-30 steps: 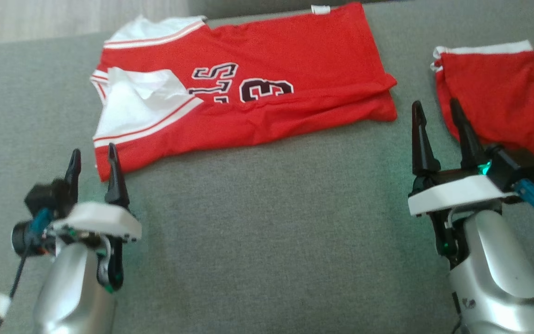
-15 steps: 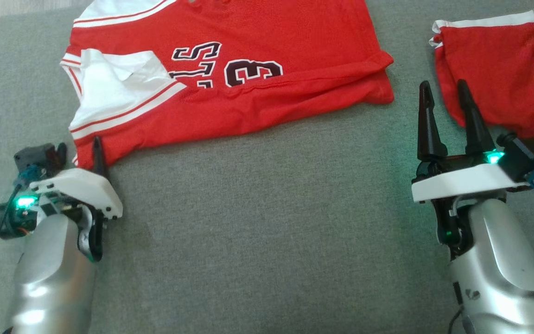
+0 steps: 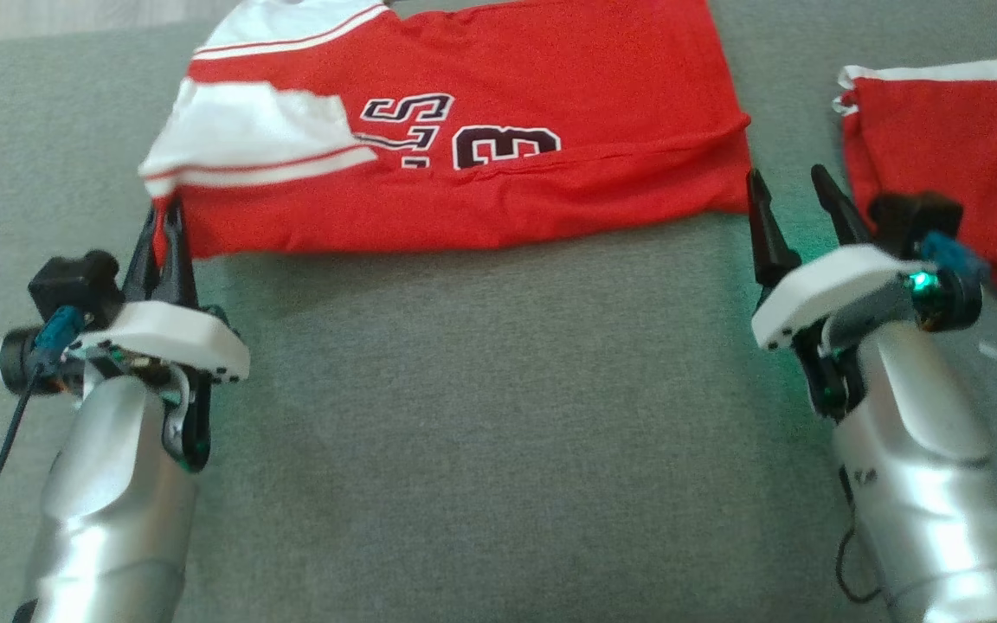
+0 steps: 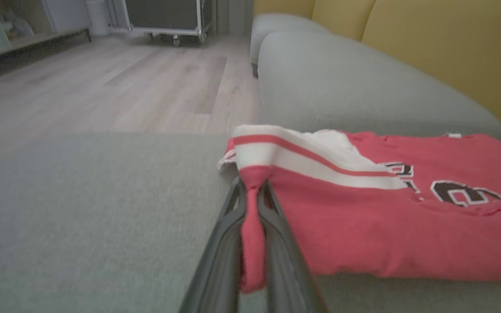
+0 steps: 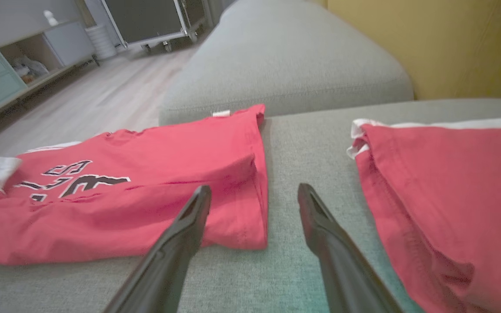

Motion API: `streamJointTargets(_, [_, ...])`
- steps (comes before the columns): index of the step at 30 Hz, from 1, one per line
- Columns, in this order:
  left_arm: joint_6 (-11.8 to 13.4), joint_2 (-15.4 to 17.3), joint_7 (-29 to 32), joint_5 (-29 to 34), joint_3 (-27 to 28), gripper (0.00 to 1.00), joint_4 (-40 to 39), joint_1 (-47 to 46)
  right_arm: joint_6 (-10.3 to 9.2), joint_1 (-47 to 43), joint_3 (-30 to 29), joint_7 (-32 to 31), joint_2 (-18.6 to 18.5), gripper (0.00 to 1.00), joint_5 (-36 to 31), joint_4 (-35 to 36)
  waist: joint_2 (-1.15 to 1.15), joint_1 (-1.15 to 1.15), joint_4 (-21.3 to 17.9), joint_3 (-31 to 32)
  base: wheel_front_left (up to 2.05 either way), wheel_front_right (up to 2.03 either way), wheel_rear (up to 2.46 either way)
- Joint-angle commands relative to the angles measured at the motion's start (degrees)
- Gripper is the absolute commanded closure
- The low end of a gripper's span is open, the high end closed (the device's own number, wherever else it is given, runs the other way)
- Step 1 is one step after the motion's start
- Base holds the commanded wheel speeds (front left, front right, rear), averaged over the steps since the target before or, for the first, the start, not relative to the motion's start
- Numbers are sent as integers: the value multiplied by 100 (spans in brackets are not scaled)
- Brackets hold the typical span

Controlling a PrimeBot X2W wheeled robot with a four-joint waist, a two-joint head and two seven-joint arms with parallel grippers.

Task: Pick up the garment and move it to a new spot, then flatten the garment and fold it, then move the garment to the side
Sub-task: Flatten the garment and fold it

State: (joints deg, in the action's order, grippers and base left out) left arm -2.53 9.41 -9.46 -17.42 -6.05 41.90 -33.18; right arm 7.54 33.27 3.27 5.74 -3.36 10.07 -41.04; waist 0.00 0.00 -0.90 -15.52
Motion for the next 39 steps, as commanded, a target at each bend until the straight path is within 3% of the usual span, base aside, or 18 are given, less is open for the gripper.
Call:
streamJointTargets(1, [7,182,-148,74,123,100,-254,-208,-5,246,77,-48,48,0,-15,35,0,0,66,8,0,0,0])
streamJointTargets(16, [-149,67,-394,285,-367,100,-886,-241,-5,1756,-243,-710,48,0,-536,-2730,0,0,358,-79,0,0,0])
streamJointTargets(17, [-153,70,-396,284,-379,100,-886,-232,-5,1801,-189,-736,48,9,-532,-2825,0,0,363,-83,0,0,0])
streamJointTargets(18, [-156,76,-395,282,-392,100,-876,-222,-5,1837,-109,-749,48,72,-526,-2889,0,0,363,-81,0,0,0])
streamJointTargets(19, [-158,82,-393,280,-402,100,-860,-210,-5,1860,-24,-737,48,100,-527,-2928,0,0,361,-70,0,0,0])
streamJointTargets(29, [-91,276,-249,158,-338,100,-547,204,-5,1826,36,23,48,100,-543,-2962,0,0,146,395,0,0,0])
streamJointTargets(39, [-73,471,-36,-2,-308,100,-476,1219,-5,936,766,83,48,100,496,-2768,0,0,-217,1334,0,0,0])
